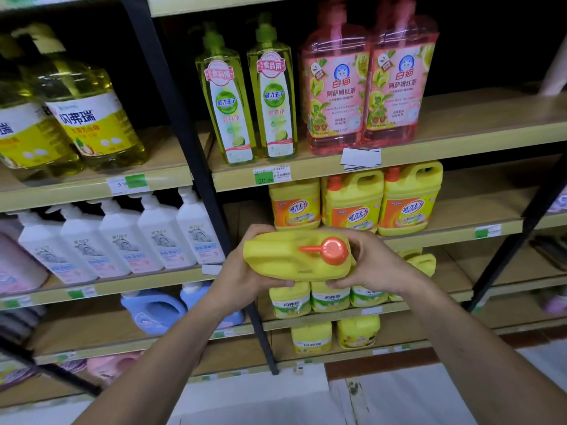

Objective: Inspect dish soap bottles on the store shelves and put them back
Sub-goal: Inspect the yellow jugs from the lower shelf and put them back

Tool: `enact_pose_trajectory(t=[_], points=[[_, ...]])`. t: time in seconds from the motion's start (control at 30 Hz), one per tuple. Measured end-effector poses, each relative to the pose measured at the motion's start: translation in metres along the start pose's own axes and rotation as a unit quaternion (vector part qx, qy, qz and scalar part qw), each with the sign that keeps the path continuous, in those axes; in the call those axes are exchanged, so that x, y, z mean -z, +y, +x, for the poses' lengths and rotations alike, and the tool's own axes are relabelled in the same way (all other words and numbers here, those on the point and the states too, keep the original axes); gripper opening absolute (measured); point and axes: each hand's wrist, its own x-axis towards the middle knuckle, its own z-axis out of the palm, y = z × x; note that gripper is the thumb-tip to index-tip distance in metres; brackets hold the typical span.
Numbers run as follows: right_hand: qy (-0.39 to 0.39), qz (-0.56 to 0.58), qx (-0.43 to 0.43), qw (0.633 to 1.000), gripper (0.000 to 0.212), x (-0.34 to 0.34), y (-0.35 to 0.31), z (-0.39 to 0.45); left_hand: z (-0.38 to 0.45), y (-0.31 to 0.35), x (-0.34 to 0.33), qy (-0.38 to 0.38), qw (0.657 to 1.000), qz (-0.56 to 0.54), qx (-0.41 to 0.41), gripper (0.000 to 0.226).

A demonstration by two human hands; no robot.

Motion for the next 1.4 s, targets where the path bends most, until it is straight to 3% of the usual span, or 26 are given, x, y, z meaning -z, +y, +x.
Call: enact_pose_trajectory(t=[0.17, 0.53, 0.63, 0.7, 0.77, 0.87, 1.0, 1.07, 1.2, 1.3, 1.4], points=[[0.003, -0.073, 0.039, 0.997, 0.1, 0.0, -0.004, -0.006, -0.006, 0.002, -0.002, 0.035, 0.996, 0.023, -0.077, 0.067], [0.085, -0.162, 0.119, 0.976, 0.089, -0.01, -0.017, -0.015, 0.001, -0.005, -0.001, 0.086, 0.988, 0.066, -0.105, 0.06], [0.11, -0.206, 0.136, 0.963, 0.099, -0.028, -0.026, -0.018, 0.011, -0.008, 0.004, 0.082, 0.996, -0.034, -0.019, 0.071], [0.142, -0.211, 0.141, 0.957, 0.099, -0.044, -0.032, -0.018, 0.012, -0.011, 0.001, 0.081, 0.995, -0.051, 0.042, 0.061], [0.223, -0.187, 0.134, 0.947, 0.093, -0.064, -0.042, -0.018, 0.003, -0.016, -0.019, 0.061, 0.987, -0.117, 0.089, 0.048], [0.314, -0.165, 0.044, 0.934, 0.091, -0.095, -0.068, -0.013, -0.016, -0.005, -0.058, 0.022, 0.922, -0.355, 0.152, 0.065], [0.241, -0.169, -0.003, 0.956, 0.082, -0.103, -0.081, -0.003, -0.01, 0.004, -0.069, 0.049, 0.844, -0.493, 0.204, 0.067], [0.176, -0.142, 0.019, 0.974, 0.07, -0.091, -0.075, -0.007, -0.009, 0.005, -0.062, 0.036, 0.83, -0.541, 0.129, 0.074], [0.1, -0.159, 0.034, 0.982, 0.049, -0.082, -0.053, -0.021, -0.014, -0.007, -0.057, -0.148, 0.755, -0.636, 0.052, 0.089], [0.094, -0.134, 0.015, 0.986, 0.05, -0.09, -0.043, -0.026, -0.018, -0.01, -0.061, -0.179, 0.748, -0.637, 0.058, 0.088], [0.063, -0.101, -0.016, 0.993, 0.076, -0.096, -0.037, -0.033, -0.026, -0.012, -0.067, -0.092, 0.755, -0.624, 0.177, 0.075]])
